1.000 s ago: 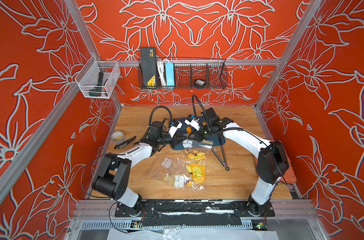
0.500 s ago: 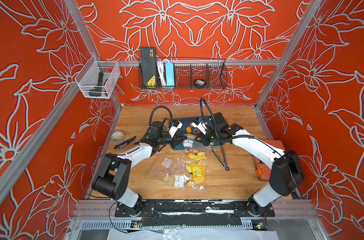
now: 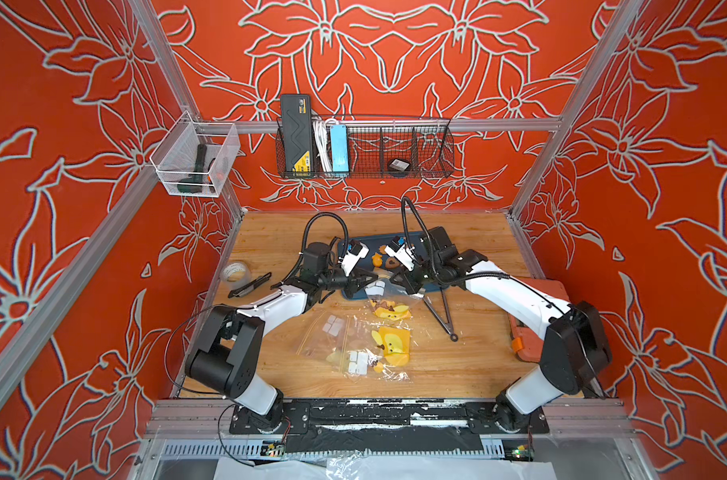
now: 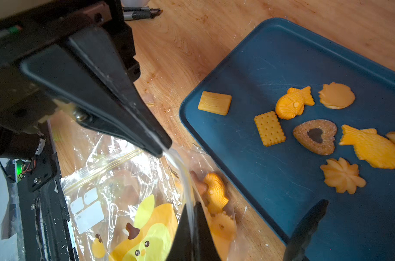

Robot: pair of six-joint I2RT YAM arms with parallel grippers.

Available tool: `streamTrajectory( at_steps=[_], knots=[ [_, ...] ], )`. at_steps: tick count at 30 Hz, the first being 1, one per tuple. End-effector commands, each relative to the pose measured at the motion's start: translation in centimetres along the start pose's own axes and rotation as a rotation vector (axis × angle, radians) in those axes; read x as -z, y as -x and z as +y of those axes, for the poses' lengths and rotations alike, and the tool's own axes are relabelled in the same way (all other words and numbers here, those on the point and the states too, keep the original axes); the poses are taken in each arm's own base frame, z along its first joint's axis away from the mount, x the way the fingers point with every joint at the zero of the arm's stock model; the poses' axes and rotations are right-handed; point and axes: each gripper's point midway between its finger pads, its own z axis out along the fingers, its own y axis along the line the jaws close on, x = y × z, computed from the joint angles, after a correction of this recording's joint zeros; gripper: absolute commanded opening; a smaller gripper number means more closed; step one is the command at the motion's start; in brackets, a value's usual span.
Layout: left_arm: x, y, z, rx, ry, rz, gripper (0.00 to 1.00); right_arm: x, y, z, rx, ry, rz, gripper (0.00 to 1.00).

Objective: Put the cookies into a resealable bag to prevent moisture
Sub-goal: Pick up the ziploc bag from the center of the board.

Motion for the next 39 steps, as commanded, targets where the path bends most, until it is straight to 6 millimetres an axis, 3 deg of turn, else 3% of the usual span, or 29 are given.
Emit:
streamTrajectory(
  at_steps=[1, 2, 3, 4, 5, 7, 9, 10, 11, 12, 15, 16, 18, 21, 22, 24, 26, 28, 30, 34, 39],
  knots=[
    [-0.2, 0.6, 0.0, -0.029, -0.006, -0.004, 0.0, 0.7, 0.2, 0.5, 0.013, 0.014, -0.021, 0.0],
    [-0.1, 0.6, -0.1, -0.032, -0.001, -0.006, 0.0, 0.8, 0.2, 0.4, 0.012, 0.011, -0.021, 0.0],
    [-0.1, 0.7, -0.1, -0.034, 0.0, -0.008, 0.09, 0.8, 0.1, 0.4, 0.012, 0.005, -0.019, 0.0],
    [0.0, 0.9, 0.0, -0.034, 0.012, -0.014, 0.26, 0.8, 0.0, 0.3, 0.011, -0.001, -0.02, 0.0],
    [0.1, 1.0, 0.1, -0.031, 0.027, -0.019, 0.28, 0.9, 0.0, 0.2, 0.009, -0.008, -0.021, 0.0],
    [0.3, 0.9, 0.2, -0.033, 0.042, -0.016, 0.0, 1.1, 0.0, -0.1, 0.004, -0.027, -0.026, 0.0],
    [0.4, 0.7, 0.8, -0.019, 0.087, -0.003, 0.0, 1.3, 0.0, -0.5, -0.003, -0.052, -0.028, 0.0],
    [0.6, 0.5, 1.2, -0.011, 0.11, 0.003, 0.07, 1.4, 0.0, -0.7, -0.007, -0.062, -0.029, 0.0],
    [0.7, 0.4, 1.4, -0.004, 0.133, 0.005, 0.26, 1.5, 0.0, -0.9, -0.009, -0.068, -0.033, 0.0],
    [0.9, 0.4, 1.6, 0.0, 0.152, 0.004, 0.27, 1.6, 0.0, -0.9, -0.011, -0.068, -0.034, 0.0],
    [1.5, 0.7, 1.9, -0.004, 0.195, -0.005, 0.0, 1.8, 0.0, -1.0, -0.013, -0.074, -0.038, 0.0],
    [1.6, 0.8, 1.8, -0.005, 0.198, -0.008, 0.0, 1.9, 0.0, -1.1, -0.014, -0.075, -0.039, 0.0],
    [1.7, 0.8, 1.8, 0.008, 0.203, -0.008, 0.26, 1.9, -0.1, -1.1, -0.012, -0.073, -0.039, 0.0],
    [2.0, 1.1, 1.6, 0.016, 0.208, -0.015, 0.09, 2.1, 0.1, -1.1, -0.009, -0.077, -0.043, 0.0],
    [2.3, 1.4, 2.0, 0.037, 0.242, -0.026, 0.16, 2.3, 0.2, -1.0, -0.01, -0.079, -0.048, 0.0],
    [3.3, 2.2, 3.1, 0.1, 0.342, -0.053, 0.43, 3.0, 0.9, -0.7, -0.015, -0.081, -0.068, 0.0],
    [4.9, 3.3, 4.2, 0.179, 0.466, -0.096, 0.78, 4.6, 2.1, -0.7, -0.025, -0.121, -0.113, 0.0],
    [7.0, 4.0, 5.0, 0.282, 0.589, -0.138, 0.98, 7.0, 3.2, -1.7, -0.053, -0.238, -0.169, 0.0],
    [9.0, 3.3, 6.2, 0.449, 0.711, -0.132, 1.0, 9.7, 3.6, -3.2, -0.091, -0.385, -0.207, 0.0],
    [11.3, 1.1, 7.3, 0.685, 0.76, -0.033, 1.0, 15.0, 2.4, -7.4, -0.225, -0.636, -0.226, 0.0],
    [13.1, 0.9, 6.7, 0.694, 0.759, -0.098, 1.0, 20.0, 0.5, -12.0, -0.303, -0.813, -0.216, 0.0]
  ],
)
